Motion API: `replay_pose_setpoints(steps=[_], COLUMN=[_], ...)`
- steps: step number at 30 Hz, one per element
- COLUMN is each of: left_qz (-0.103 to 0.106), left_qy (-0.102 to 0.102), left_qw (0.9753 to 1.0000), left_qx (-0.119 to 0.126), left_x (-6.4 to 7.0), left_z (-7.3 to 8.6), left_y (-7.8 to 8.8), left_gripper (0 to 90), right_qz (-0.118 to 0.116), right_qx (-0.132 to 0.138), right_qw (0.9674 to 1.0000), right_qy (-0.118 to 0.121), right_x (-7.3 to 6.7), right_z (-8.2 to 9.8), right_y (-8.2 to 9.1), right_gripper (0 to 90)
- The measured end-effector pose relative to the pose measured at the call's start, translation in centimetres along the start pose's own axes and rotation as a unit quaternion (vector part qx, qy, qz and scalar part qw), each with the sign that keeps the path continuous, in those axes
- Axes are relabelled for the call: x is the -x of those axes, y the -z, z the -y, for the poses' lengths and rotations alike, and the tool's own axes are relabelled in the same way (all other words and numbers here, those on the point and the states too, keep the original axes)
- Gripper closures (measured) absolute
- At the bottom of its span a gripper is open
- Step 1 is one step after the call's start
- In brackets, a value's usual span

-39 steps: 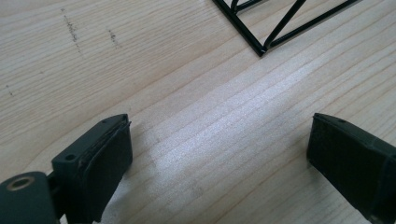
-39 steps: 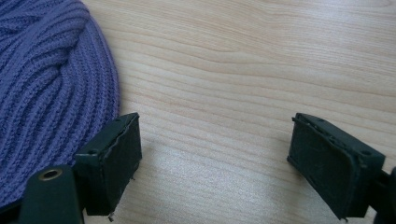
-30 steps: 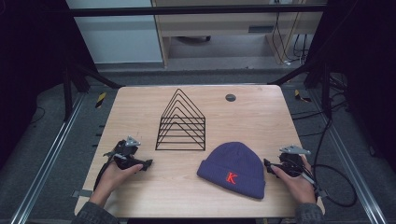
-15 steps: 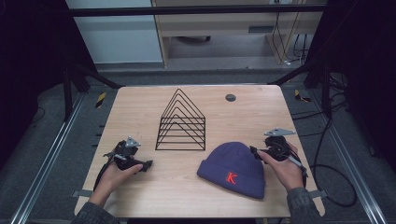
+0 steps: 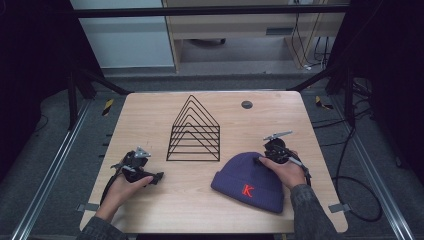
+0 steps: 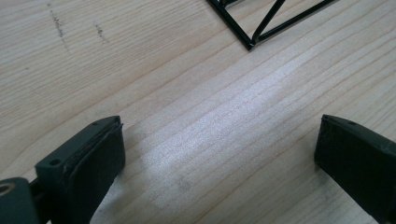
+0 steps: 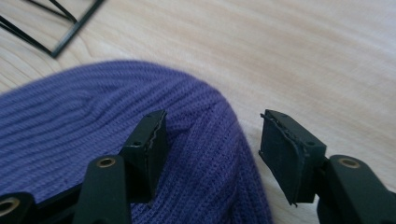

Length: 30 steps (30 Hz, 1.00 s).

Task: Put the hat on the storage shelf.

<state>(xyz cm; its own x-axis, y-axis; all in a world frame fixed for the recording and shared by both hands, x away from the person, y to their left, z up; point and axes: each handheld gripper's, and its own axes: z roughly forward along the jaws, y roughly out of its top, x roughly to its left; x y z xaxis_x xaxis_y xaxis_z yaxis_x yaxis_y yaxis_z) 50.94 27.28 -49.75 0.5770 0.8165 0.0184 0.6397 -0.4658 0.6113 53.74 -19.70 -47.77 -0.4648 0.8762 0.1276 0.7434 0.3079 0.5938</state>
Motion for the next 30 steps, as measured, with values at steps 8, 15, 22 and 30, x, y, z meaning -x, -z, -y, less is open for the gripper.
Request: replay_pose_setpoints(steps=[8,15,22,30], left_qz=[-0.001,0.001,0.003,0.007], left_qy=[0.000,0.000,-0.001,-0.011], left_qw=[1.0000,1.0000,1.0000,0.9999], left_qx=[-0.001,-0.002,-0.003,-0.004], left_x=[0.0,0.0,0.0,-0.2], left_z=[-0.1,0.0,-0.1,0.0], left_y=[0.0,0.0,0.0,0.2], left_gripper=[0.5,0.8,0.8,4.2], right_qz=[-0.022,-0.043,-0.038,-0.020], right_qx=[-0.011,-0.013,-0.009,0.024], right_qw=[0.9996,0.9990,0.9992,0.9985], right_qy=[-0.016,-0.005,0.011,0.045], right_x=[0.2,0.0,-0.2,-1.5], right_z=[0.1,0.1,0.2,-0.1], right_y=[-0.5,-0.4,-0.2,2.3], right_gripper=[51.3,68.4,77.0,79.4])
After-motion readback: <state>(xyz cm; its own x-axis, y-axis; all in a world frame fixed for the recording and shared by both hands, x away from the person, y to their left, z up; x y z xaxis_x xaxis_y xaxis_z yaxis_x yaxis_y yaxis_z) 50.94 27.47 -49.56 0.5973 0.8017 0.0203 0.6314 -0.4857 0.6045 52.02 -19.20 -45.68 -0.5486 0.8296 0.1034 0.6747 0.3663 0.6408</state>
